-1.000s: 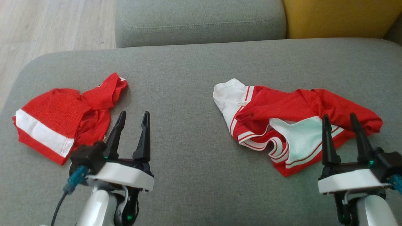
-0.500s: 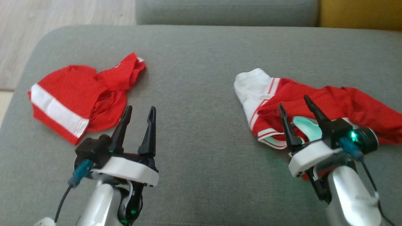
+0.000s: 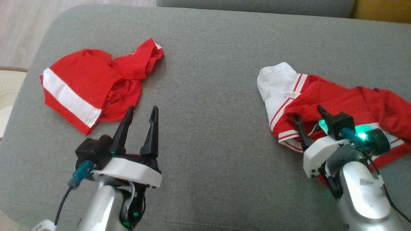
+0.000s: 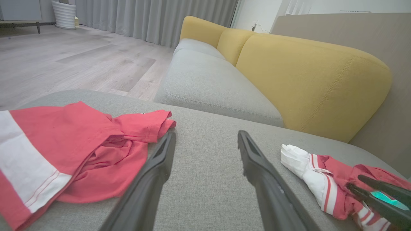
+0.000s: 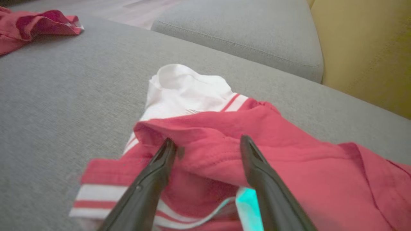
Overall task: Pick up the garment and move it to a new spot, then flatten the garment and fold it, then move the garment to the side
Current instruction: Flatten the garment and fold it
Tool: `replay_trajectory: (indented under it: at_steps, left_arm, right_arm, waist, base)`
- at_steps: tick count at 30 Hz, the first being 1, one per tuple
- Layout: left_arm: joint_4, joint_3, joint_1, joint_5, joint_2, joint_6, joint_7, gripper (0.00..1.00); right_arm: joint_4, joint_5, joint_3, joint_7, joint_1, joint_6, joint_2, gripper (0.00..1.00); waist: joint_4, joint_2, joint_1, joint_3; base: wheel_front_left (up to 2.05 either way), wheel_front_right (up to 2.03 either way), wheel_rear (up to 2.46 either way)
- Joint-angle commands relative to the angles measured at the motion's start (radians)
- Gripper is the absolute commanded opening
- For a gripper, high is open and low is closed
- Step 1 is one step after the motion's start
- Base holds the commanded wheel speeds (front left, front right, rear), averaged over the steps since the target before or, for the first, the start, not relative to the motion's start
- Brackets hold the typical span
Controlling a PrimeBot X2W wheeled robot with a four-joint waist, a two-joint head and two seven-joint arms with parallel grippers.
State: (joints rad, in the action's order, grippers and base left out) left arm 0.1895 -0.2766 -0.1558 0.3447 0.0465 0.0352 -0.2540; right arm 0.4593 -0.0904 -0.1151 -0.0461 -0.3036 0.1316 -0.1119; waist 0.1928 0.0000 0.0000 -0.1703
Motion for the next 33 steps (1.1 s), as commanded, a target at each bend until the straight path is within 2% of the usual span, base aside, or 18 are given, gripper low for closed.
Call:
replay_trajectory:
  at_steps: [1, 8, 13, 17, 21, 27, 33]
  left_arm:
    - [-0.034, 0.035, -0.054, 0.000, 0.004, -0.002, -0.008, 1.00]
    - [-0.029, 0.048, -0.057, -0.012, 0.004, 0.002, -0.008, 1.00]
    - [-0.025, 0.052, -0.055, -0.017, 0.004, 0.006, -0.008, 1.00]
    - [-0.028, 0.048, -0.057, -0.014, 0.004, 0.005, -0.008, 1.00]
    - [-0.033, 0.035, -0.066, -0.007, 0.004, 0.006, -0.008, 1.00]
    - [-0.033, 0.032, -0.075, 0.003, 0.004, 0.004, -0.008, 1.00]
    - [-0.034, 0.041, -0.075, -0.004, 0.004, 0.005, -0.008, 1.00]
  right_arm:
    - [-0.018, -0.014, 0.000, 0.008, -0.044, -0.001, 0.009, 0.00]
    - [-0.017, -0.017, 0.039, 0.064, -0.068, -0.001, 0.040, 0.00]
    - [-0.083, 0.026, 0.116, 0.067, -0.126, -0.001, 0.044, 0.00]
    - [-0.111, 0.038, 0.149, 0.035, -0.171, -0.001, 0.001, 0.00]
    - [-0.121, 0.060, 0.193, -0.023, -0.252, -0.001, -0.103, 0.00]
    - [-0.125, 0.063, 0.219, -0.037, -0.300, -0.001, -0.193, 0.00]
    - [-0.049, -0.004, 0.434, -0.037, -0.326, -0.001, -0.206, 0.00]
  waist:
    - [-0.005, 0.0000, 0.0000, -0.006]
    - [-0.027, 0.0000, 0.0000, -0.006]
    - [-0.045, 0.0000, 0.0000, 0.005]
    - [-0.048, 0.0000, 0.0000, 0.003]
    - [-0.040, 0.0000, 0.0000, -0.014]
    - [-0.028, 0.0000, 0.0000, -0.025]
    - [-0.048, 0.0000, 0.0000, -0.030]
  base:
    - [0.00, 0.00, 0.00]
    - [0.00, 0.00, 0.00]
    - [0.00, 0.00, 0.00]
    - [0.00, 0.00, 0.00]
    - [0.00, 0.00, 0.00]
    - [0.00, 0.00, 0.00]
    - [0.00, 0.00, 0.00]
